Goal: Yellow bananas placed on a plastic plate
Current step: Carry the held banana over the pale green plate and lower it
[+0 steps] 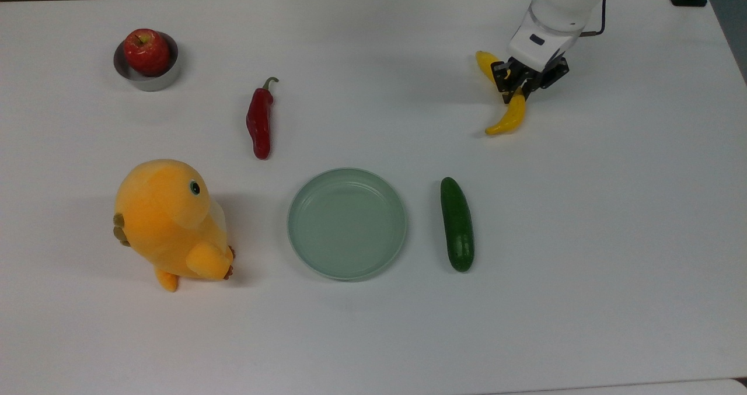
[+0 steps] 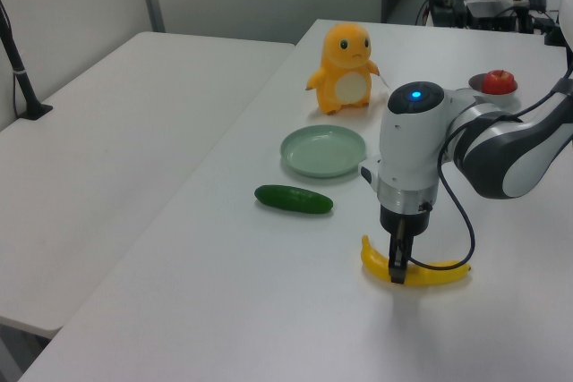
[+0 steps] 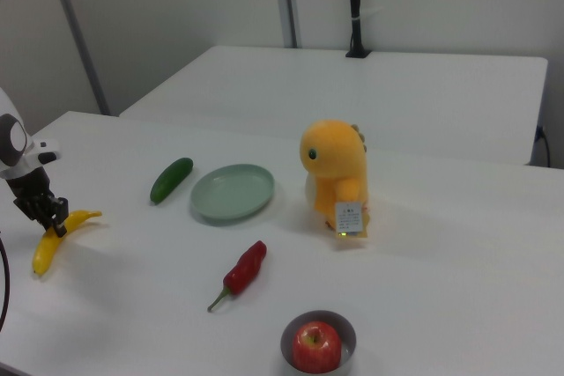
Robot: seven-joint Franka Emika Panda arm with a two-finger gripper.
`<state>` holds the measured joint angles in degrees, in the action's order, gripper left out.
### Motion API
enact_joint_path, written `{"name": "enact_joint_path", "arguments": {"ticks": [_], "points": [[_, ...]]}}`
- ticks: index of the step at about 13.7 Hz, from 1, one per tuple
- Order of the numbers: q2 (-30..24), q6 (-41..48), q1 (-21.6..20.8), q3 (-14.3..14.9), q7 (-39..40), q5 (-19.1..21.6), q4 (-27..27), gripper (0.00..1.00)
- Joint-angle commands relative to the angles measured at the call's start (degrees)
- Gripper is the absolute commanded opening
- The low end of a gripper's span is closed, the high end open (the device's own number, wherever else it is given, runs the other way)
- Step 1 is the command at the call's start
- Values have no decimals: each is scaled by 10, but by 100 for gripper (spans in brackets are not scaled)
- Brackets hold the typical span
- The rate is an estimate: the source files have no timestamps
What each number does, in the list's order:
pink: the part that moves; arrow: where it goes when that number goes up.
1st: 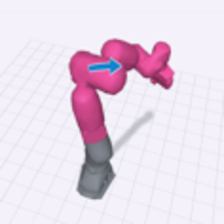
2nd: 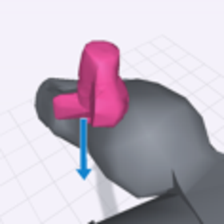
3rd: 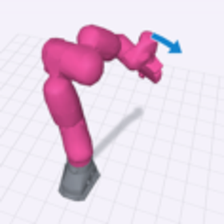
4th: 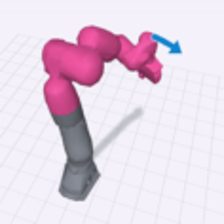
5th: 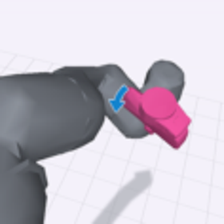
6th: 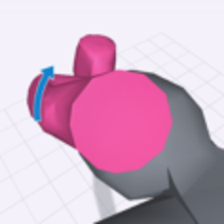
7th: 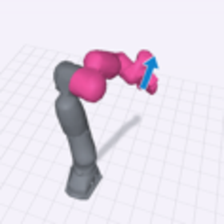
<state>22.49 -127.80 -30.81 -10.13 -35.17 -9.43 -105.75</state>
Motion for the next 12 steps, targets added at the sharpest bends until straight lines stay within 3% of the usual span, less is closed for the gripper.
{"name": "enact_joint_path", "arguments": {"ticks": [1, 4, 6, 12], "points": [[-6, -12, 27, -1, -11, -16, 5, 0], [-18, -16, 70, 6, -10, -31, 32, 0], [-22, -17, 88, 33, -9, -31, 51, 0], [-18, -19, 132, 65, -10, -24, 106, 0]]}}
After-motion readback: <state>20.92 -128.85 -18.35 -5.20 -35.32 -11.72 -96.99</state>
